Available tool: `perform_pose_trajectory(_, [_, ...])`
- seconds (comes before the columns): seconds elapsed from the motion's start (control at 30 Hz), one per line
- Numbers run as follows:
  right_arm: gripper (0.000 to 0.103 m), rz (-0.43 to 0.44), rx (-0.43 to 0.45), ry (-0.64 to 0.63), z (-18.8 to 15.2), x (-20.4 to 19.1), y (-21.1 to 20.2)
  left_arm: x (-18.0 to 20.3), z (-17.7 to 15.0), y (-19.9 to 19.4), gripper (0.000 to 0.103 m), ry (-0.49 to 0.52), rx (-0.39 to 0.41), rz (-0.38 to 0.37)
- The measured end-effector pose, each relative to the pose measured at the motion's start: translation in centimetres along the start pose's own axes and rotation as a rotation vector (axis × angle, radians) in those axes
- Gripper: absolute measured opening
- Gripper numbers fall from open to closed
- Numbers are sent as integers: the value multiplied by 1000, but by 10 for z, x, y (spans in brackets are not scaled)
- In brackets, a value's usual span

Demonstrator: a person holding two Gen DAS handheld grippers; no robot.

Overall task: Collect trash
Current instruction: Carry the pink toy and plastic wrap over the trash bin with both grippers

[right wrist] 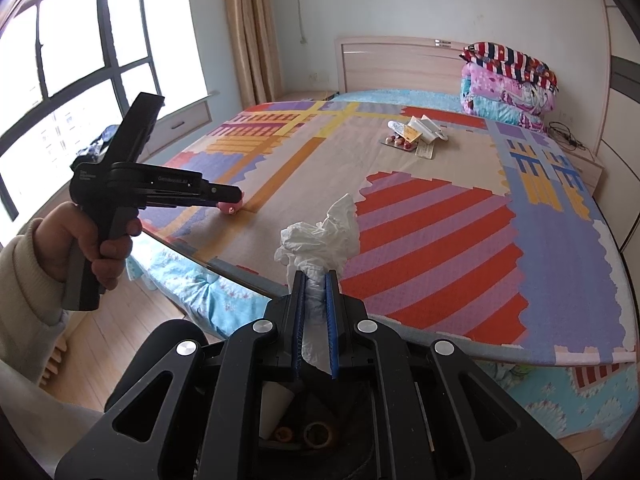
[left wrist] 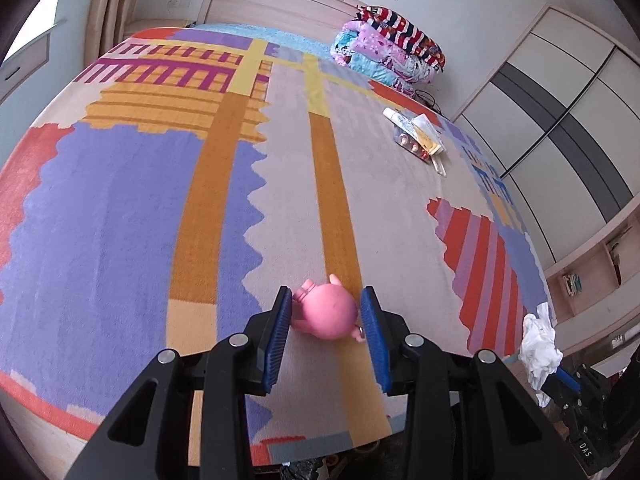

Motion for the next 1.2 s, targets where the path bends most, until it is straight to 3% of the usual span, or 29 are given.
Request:
perform_pose_trajectory(0.57, [11, 12, -1, 5, 0, 0, -3, 8, 1, -22, 31, 6, 48, -38])
perform_pose_trajectory(1.0, [11, 50, -76, 29, -35, -2, -8, 75, -35, -58, 31, 159, 35, -150])
perform_pose_trajectory(1.2, [11, 51, -132, 60, -62, 4, -3, 102, -66, -51, 31, 202, -27, -199])
Point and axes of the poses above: each gripper's, at about its wrist camera, not at the fingertips, and y roughly the way its jaws point, x to its right, z to its top, the point moved 6 cm from there along y, roughly the way its jaws point, and after that the axes turned 14 degrees about y, right-handed, at the moved point
